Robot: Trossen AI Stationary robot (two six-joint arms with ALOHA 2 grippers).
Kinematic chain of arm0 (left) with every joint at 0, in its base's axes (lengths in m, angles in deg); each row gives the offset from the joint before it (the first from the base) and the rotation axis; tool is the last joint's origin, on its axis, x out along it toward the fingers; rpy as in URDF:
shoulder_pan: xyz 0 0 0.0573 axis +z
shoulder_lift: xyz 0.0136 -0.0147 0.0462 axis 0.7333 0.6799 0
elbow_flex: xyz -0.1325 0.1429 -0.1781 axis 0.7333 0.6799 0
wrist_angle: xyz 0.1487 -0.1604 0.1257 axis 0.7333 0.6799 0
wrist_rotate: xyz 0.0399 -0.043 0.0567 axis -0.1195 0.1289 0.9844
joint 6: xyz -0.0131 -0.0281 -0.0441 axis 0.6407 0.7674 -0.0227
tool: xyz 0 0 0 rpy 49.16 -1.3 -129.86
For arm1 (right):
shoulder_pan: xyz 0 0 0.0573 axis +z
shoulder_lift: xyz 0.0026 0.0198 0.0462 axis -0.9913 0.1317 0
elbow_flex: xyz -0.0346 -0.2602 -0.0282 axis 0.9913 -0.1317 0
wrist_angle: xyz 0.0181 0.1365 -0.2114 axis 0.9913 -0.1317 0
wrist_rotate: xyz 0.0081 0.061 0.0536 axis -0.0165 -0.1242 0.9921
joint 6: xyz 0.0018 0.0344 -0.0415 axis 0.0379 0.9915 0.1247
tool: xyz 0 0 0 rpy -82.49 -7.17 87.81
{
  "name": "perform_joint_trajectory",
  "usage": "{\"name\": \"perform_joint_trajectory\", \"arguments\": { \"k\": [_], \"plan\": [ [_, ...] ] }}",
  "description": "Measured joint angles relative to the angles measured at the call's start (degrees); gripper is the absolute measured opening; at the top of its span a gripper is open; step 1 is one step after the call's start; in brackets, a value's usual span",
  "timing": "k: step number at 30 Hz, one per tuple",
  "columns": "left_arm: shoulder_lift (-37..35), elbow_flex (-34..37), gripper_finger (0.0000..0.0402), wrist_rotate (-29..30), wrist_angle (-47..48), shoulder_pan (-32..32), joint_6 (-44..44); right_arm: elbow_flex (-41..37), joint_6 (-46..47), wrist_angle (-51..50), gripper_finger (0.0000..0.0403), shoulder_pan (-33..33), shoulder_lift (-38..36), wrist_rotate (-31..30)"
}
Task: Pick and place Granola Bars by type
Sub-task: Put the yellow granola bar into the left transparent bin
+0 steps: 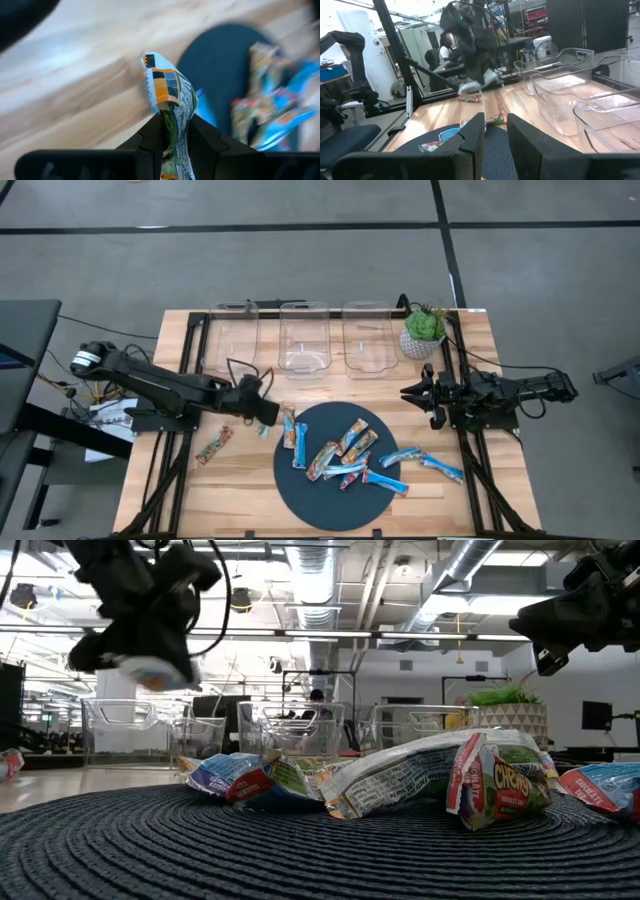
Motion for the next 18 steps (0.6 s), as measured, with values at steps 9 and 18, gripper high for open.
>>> {"name": "perform_joint_trajectory", "arguments": {
  "k": [9, 18],
  "plan": [
    [-8.8, 0.0, 0.0064, 6.9, -10.3, 3.1, -3.9, 0.0, 0.0, 0.0, 0.0077, 0.0, 0.0, 0.0],
    [-12.5, -0.1, 0.0064, 8.7, -15.4, 4.7, -7.5, 0.0, 0.0, 0.0, 0.0077, 0.0, 0.0, 0.0]
  ]
}}
